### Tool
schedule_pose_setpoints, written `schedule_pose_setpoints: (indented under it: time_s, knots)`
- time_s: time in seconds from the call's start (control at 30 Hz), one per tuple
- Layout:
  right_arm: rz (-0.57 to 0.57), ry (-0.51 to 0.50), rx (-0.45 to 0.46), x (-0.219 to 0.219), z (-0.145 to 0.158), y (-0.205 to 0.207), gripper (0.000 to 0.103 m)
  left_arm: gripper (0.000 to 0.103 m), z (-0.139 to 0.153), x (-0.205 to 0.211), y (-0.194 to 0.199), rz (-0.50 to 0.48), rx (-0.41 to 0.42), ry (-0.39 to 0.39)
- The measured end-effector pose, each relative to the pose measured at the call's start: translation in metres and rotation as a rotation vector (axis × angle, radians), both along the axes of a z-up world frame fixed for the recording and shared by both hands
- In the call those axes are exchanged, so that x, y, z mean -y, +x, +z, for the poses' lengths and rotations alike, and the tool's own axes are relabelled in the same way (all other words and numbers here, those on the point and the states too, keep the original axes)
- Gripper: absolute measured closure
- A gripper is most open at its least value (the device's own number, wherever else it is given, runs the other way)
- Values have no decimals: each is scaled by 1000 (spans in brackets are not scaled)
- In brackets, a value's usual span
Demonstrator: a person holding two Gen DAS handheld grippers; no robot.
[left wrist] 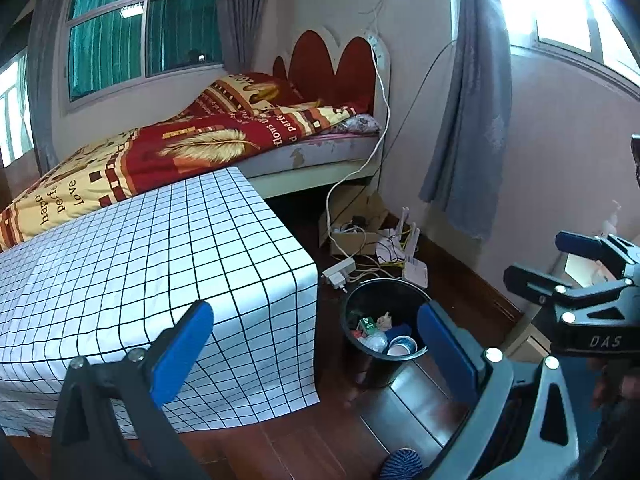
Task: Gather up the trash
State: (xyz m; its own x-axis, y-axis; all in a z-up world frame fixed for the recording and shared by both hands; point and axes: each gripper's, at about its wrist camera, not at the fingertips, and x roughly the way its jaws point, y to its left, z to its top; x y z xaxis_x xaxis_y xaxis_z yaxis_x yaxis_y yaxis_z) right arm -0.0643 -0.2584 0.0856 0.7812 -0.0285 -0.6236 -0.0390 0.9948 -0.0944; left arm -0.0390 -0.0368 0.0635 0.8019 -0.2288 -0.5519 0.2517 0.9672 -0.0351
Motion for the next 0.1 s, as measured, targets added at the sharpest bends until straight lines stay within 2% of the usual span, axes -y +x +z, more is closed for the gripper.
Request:
schedule_pose_setpoints:
  time_s: [0.1]
  knots:
    - [-4,1,-2,0,-1,-1,0,1,0,-3,3,15,-10,-7]
